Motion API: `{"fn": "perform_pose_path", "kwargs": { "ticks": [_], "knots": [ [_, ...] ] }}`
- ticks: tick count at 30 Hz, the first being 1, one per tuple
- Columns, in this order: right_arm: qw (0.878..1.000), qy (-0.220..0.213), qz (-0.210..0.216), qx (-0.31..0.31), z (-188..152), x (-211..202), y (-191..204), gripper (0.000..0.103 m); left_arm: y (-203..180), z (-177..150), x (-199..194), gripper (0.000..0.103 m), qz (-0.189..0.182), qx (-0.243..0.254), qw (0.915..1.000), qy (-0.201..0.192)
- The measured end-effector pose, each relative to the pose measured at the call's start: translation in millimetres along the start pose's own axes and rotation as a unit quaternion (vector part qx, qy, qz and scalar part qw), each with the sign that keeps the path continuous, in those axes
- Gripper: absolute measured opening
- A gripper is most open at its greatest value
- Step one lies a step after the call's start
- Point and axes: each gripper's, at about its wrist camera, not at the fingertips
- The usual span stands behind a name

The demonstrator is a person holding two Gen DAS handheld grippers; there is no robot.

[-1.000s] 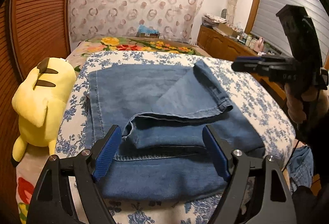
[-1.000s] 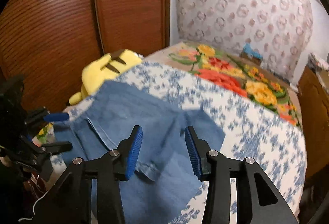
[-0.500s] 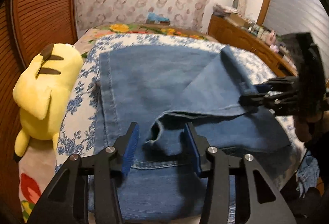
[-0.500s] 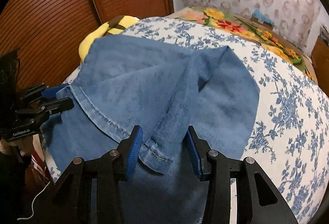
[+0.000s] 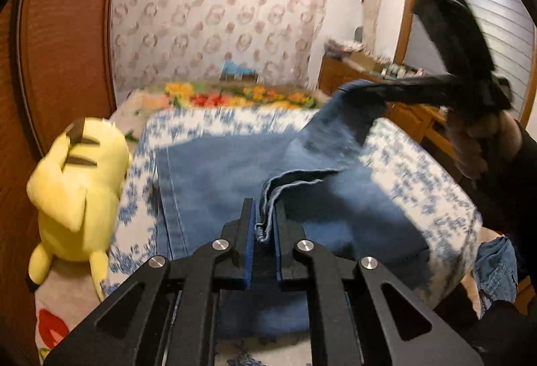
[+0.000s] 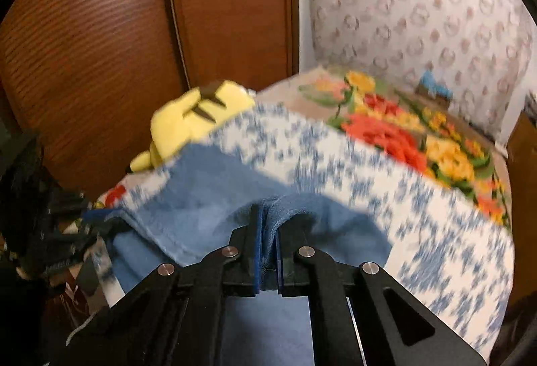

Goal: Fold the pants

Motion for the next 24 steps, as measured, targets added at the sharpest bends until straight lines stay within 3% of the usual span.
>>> {"fn": "perform_pose_path", "kwargs": {
  "ticks": [4,10,19,24],
  "knots": [
    [1.0,-0.021,0.011,-0.014,29,-11,16,0.005,-2,7,-23,0.01,-0.005,-0.002,0.9997,-0.025],
    [0.999,-0.023,0.023,-0.026,37,-3,33,0.005,2,-3,-48,0.01,-0.011,-0.022,0.9987,-0.045],
    [0.999,0.044,0.016,-0.012,42,90,44,0.006,23,-48,-18,0.01,0.004,-0.05,0.9984,0.026],
    [0.998,0.064,0.011,-0.001,41,122,48,0.006,24,-56,-9,0.01,0.0,-0.053,0.9978,0.039]
  ]
}}
Point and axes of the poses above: each gripper's, at about its wrist camera, not at the fingertips, and x roughly the way its jaws point, y to its left, z to its top, and after that the axes turned 9 degrees about x, right-handed
